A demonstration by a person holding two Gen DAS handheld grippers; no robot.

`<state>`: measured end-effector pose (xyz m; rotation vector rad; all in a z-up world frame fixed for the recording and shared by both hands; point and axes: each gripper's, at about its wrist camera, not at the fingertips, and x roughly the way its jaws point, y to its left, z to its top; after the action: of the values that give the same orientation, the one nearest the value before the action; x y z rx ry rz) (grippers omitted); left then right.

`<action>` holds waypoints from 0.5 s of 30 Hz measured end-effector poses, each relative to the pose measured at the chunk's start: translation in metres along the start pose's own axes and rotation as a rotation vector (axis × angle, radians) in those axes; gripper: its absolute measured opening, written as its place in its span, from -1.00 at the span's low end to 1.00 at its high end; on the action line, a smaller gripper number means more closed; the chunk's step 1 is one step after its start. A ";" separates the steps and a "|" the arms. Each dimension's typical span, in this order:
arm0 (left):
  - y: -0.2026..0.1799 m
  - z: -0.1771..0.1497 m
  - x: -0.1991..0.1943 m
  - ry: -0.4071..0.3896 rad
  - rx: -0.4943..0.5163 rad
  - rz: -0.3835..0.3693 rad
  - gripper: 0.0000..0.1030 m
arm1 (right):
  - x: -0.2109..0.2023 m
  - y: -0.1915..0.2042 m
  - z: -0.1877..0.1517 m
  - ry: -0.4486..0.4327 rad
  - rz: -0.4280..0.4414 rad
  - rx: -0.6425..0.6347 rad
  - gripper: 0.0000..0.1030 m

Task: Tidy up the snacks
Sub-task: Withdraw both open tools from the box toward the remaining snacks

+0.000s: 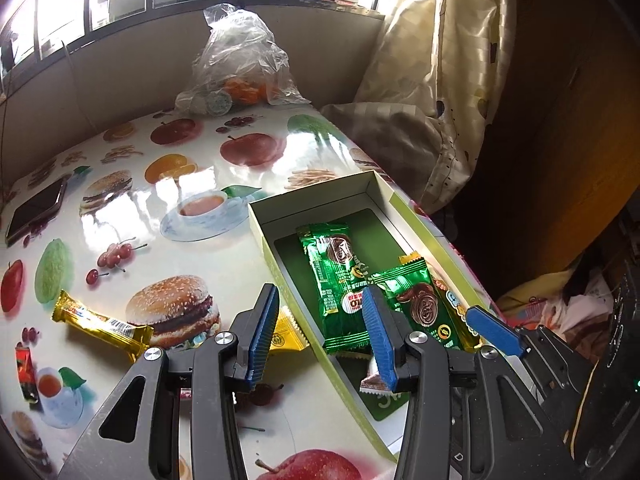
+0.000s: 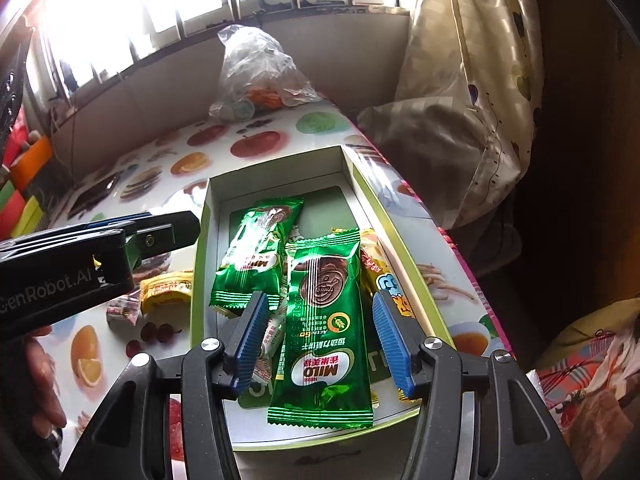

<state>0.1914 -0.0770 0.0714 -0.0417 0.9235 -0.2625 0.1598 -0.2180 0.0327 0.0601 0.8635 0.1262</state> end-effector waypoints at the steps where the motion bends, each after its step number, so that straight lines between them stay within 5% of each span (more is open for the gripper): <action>1: 0.001 -0.001 -0.003 -0.003 -0.002 0.001 -0.13 | -0.002 0.001 0.000 -0.003 0.001 0.000 0.05; 15: 0.023 -0.022 -0.044 -0.070 -0.033 0.043 -0.13 | -0.026 0.023 -0.002 -0.051 0.029 -0.024 0.06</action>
<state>0.1539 -0.0421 0.0887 -0.0614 0.8582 -0.2047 0.1394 -0.1989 0.0533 0.0535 0.8107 0.1614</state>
